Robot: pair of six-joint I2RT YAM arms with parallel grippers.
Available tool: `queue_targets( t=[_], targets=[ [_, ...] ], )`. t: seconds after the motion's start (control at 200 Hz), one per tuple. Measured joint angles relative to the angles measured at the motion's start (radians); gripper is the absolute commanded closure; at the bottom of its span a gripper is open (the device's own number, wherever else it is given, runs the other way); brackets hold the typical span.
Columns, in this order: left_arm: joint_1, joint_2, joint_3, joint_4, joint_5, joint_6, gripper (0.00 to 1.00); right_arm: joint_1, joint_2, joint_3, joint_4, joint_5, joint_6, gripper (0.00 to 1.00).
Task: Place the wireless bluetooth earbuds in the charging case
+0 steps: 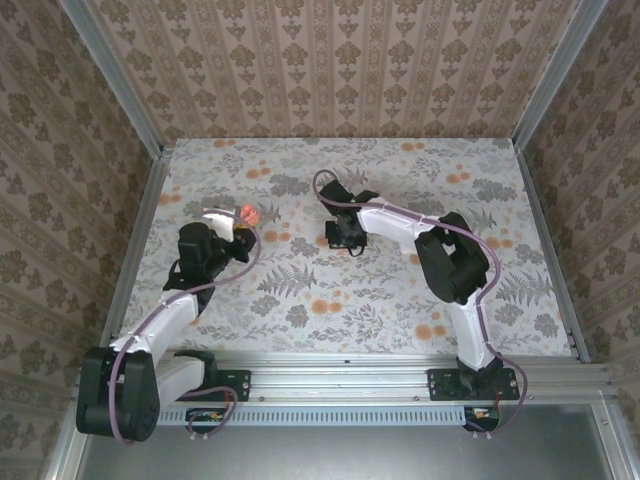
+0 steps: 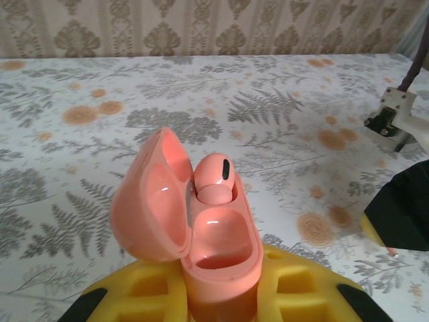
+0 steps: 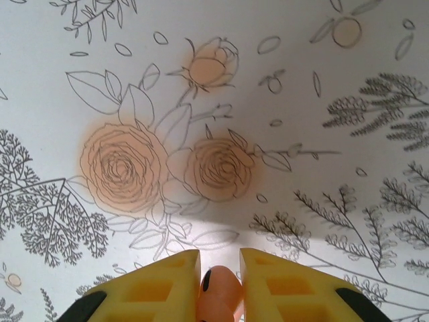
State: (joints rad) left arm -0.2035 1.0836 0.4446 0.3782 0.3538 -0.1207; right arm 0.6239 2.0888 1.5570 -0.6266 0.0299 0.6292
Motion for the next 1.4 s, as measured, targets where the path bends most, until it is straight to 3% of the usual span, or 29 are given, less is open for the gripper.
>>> queue_targets(
  t=[0.54,0.685,0.885,1.065,1.4],
  targets=[
    [-0.174,0.229,-0.025,0.222,0.094,-0.011,0.86,-0.009,-0.35,-0.494,0.577,-0.012,-0.029,0.77],
    [-0.203,0.263,-0.024,0.229,0.09,-0.011,0.86,-0.034,-0.384,-0.51,0.566,-0.043,-0.071,0.77],
    [-0.208,0.263,-0.007,0.214,0.085,0.0,0.86,-0.058,-0.394,-0.51,0.418,-0.108,-0.205,0.77],
    [-0.208,0.272,-0.002,0.223,0.142,0.027,0.86,-0.075,-0.428,-0.518,0.365,-0.182,-0.321,0.76],
    [-0.237,0.383,-0.005,0.438,0.295,0.006,0.86,-0.081,-0.607,-0.555,0.602,-0.277,-0.373,0.76]
  ],
)
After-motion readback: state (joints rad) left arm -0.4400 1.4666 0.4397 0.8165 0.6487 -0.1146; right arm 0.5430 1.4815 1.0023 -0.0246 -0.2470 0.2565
